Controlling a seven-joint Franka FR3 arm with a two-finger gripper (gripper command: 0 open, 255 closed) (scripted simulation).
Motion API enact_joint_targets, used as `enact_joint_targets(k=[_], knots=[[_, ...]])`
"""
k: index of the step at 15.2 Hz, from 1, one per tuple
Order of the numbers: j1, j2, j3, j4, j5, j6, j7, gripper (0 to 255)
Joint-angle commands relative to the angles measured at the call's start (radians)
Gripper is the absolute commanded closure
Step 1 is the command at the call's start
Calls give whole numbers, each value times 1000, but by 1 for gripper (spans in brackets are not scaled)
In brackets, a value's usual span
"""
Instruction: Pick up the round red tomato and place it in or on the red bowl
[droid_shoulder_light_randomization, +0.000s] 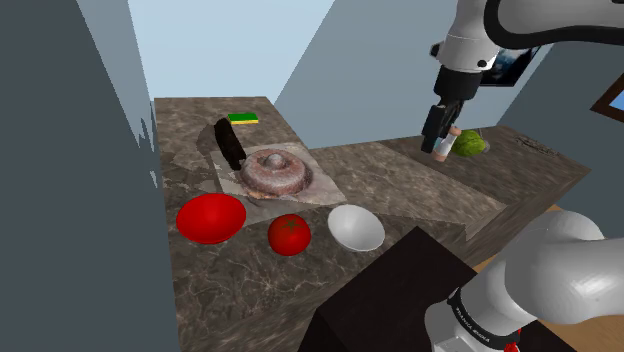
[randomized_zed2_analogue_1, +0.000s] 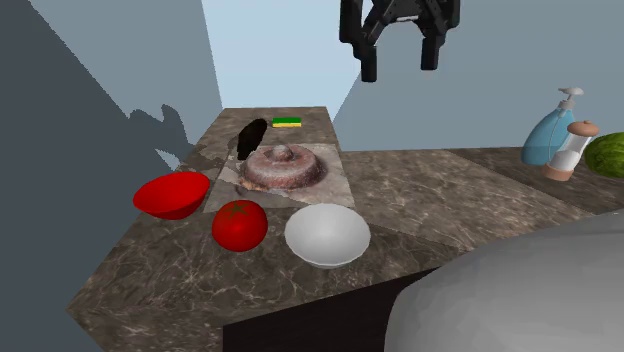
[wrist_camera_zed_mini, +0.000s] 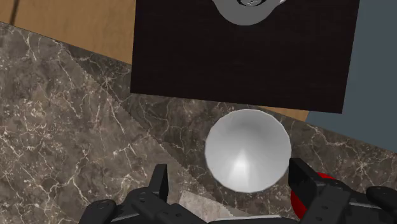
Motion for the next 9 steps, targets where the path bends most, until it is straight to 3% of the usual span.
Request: enact_joint_targets(k=[1,9], knots=[[0,0,0,0,0,0,0,0],[63,67,88,-154,95,291,111,0]])
